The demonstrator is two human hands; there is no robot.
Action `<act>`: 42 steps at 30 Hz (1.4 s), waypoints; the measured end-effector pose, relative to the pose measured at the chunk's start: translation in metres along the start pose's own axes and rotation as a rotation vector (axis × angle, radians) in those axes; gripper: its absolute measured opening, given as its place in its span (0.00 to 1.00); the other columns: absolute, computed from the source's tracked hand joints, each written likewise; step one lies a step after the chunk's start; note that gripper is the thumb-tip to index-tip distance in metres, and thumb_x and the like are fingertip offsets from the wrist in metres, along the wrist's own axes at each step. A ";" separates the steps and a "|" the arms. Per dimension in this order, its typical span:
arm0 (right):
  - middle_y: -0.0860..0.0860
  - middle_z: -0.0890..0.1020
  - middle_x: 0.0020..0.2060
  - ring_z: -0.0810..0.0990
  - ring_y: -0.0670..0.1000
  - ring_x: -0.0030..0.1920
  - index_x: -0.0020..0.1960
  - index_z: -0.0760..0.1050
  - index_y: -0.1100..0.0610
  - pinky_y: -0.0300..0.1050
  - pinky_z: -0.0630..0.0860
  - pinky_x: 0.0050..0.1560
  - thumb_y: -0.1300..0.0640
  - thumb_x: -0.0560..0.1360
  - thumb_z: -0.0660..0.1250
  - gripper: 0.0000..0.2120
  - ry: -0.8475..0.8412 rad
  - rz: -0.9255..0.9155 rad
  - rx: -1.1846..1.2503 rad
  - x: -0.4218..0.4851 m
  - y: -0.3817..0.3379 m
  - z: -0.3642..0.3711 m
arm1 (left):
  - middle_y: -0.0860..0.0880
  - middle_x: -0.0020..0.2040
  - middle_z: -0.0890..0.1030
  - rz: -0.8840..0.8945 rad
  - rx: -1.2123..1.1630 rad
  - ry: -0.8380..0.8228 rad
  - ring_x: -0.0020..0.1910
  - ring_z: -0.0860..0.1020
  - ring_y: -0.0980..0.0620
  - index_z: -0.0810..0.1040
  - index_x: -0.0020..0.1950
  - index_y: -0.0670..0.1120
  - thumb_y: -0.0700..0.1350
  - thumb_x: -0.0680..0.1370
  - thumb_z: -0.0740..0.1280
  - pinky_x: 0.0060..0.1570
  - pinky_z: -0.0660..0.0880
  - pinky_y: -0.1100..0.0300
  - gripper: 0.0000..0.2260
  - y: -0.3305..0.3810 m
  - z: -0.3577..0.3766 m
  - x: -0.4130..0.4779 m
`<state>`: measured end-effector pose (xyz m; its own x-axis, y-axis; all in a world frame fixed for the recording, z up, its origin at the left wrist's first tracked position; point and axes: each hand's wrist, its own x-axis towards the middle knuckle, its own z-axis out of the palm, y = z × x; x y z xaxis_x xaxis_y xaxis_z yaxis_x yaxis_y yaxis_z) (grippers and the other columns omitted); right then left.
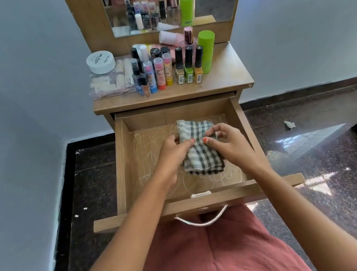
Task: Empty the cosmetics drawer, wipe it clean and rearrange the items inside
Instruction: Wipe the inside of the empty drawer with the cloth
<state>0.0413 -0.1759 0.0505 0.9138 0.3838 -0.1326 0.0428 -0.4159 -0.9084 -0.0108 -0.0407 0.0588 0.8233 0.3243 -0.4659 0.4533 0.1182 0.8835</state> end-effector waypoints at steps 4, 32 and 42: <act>0.45 0.78 0.43 0.74 0.46 0.38 0.46 0.77 0.53 0.34 0.70 0.36 0.64 0.74 0.64 0.07 -0.119 -0.023 -0.296 0.015 0.003 0.014 | 0.48 0.49 0.79 -0.057 0.176 -0.042 0.42 0.78 0.55 0.72 0.60 0.41 0.38 0.78 0.61 0.35 0.74 0.65 0.11 -0.003 -0.013 0.009; 0.56 0.42 0.75 0.40 0.57 0.75 0.75 0.42 0.59 0.53 0.41 0.74 0.41 0.77 0.55 0.37 -0.458 -0.170 -1.079 0.029 0.012 0.072 | 0.42 0.72 0.63 0.429 0.745 0.503 0.71 0.63 0.46 0.63 0.71 0.40 0.39 0.79 0.57 0.70 0.62 0.53 0.20 -0.017 -0.096 0.045; 0.53 0.38 0.75 0.37 0.55 0.75 0.75 0.36 0.57 0.56 0.40 0.73 0.48 0.81 0.47 0.29 -0.378 -0.022 -1.039 0.039 0.032 0.054 | 0.47 0.77 0.48 0.344 0.752 0.402 0.76 0.52 0.49 0.51 0.75 0.43 0.41 0.82 0.49 0.73 0.57 0.52 0.21 -0.031 -0.106 0.043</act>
<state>0.0563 -0.1296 -0.0051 0.7341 0.5531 -0.3939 0.5378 -0.8278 -0.1600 -0.0252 0.0689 0.0165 0.8372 0.5469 -0.0068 0.4241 -0.6412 0.6395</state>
